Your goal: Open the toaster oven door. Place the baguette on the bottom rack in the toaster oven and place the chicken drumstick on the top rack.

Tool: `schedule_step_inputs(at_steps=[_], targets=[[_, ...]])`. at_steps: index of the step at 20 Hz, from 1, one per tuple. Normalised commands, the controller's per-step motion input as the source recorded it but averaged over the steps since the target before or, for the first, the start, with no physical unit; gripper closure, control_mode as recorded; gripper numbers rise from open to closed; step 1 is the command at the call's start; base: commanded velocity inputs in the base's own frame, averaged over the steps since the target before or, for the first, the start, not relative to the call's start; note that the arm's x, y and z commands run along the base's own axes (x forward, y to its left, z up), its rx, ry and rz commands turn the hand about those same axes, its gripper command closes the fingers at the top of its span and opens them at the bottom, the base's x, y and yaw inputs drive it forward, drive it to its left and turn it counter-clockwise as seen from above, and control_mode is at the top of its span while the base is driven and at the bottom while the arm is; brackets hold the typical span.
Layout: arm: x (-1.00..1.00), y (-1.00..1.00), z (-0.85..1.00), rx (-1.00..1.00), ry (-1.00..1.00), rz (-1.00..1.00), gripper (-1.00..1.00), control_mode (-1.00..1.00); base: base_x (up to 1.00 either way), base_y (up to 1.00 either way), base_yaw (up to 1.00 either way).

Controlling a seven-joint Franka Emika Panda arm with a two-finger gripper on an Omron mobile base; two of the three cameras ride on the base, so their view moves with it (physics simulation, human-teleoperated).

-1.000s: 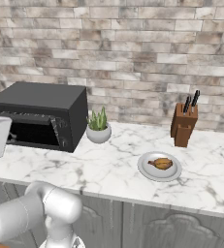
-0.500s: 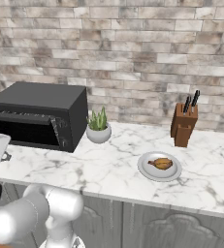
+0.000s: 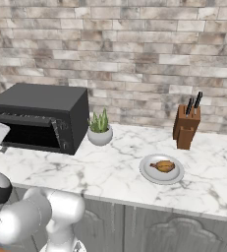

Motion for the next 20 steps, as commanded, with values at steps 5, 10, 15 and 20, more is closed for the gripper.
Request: schedule_step_inputs(at_steps=[5, 10, 15, 20], targets=[[0.10, 0.05, 0.51, 0.05, 0.00, -0.33, -1.00, -1.00, 0.00, 0.00, 0.00], [0.22, 0.00, 0.49, 0.13, -0.14, -0.35, -1.00, -1.00, 0.00, 0.00, 0.00], [0.14, 0.00, 0.55, 0.27, -0.21, -0.31, -1.00, -1.00, 0.00, 0.00, 0.00], [0.13, -0.05, 0.46, 0.34, -0.22, -0.14, -1.00, -1.00, 0.00, 0.00, 0.00]])
